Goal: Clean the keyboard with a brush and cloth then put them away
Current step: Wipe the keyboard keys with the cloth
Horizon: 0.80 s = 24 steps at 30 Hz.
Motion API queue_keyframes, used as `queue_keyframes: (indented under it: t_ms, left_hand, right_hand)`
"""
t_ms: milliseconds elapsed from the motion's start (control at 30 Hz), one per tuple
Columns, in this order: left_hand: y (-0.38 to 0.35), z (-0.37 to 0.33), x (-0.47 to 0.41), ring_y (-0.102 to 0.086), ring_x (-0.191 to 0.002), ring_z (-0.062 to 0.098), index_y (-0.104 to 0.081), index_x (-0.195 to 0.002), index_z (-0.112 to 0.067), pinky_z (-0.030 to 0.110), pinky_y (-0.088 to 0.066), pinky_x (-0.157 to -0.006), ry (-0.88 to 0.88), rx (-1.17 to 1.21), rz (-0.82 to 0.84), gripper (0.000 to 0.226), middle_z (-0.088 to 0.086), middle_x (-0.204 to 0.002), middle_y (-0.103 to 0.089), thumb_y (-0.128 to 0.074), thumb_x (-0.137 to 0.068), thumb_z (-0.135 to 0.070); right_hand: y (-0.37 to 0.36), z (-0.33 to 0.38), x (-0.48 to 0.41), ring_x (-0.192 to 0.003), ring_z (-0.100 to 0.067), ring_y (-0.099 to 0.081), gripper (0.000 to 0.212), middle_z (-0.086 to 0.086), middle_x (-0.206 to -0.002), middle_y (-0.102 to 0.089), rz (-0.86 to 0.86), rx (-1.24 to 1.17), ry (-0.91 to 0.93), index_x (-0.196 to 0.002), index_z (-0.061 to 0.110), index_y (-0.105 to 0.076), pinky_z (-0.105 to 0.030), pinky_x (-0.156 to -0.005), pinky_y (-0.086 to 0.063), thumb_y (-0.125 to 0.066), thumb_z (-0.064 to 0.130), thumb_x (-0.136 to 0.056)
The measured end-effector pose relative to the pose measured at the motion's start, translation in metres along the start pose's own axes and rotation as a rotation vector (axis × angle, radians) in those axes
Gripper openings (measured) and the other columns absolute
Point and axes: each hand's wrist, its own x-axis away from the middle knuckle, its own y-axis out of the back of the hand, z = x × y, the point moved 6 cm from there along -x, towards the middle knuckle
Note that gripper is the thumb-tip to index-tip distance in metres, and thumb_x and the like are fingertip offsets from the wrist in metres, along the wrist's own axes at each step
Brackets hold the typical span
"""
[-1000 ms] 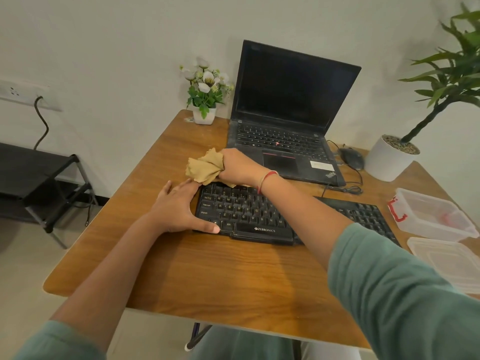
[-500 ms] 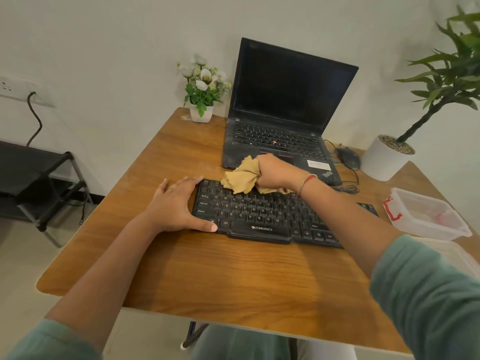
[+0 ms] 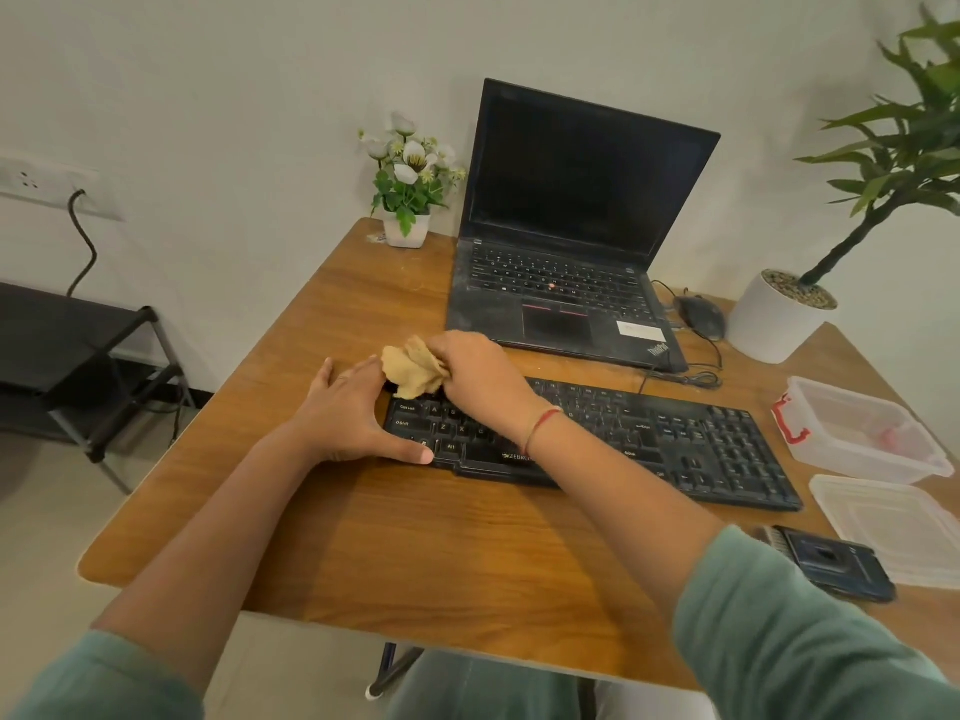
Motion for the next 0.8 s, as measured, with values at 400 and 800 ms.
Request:
queue_keyframes:
  t_ms: [400, 800]
  left_hand:
    - [-0.001, 0.001, 0.001, -0.012, -0.144, 0.017, -0.006, -0.149, -0.028, 0.047, 0.012, -0.114, 0.012, -0.018, 0.055, 0.145, 0.0, -0.157, -0.014, -0.034, -0.027, -0.101]
    - [-0.006, 0.004, -0.006, 0.002, -0.145, 0.014, 0.008, -0.148, -0.033, 0.048, 0.015, -0.112, 0.019, -0.057, 0.148, 0.143, -0.003, -0.159, 0.001, -0.037, -0.029, -0.099]
  right_hand:
    - [0.065, -0.14, 0.086, -0.091, -0.022, -0.064, 0.019, -0.005, -0.097, -0.067, 0.084, 0.462, -0.408, -0.102, 0.014, -0.066, -0.034, -0.077, -0.054, -0.052, 0.008, -0.09]
    - [0.04, -0.091, 0.089, -0.06, -0.01, -0.043, 0.006, 0.001, -0.08, -0.053, -0.079, 0.374, -0.539, -0.094, 0.012, -0.055, -0.018, -0.049, -0.03, -0.049, 0.012, -0.093]
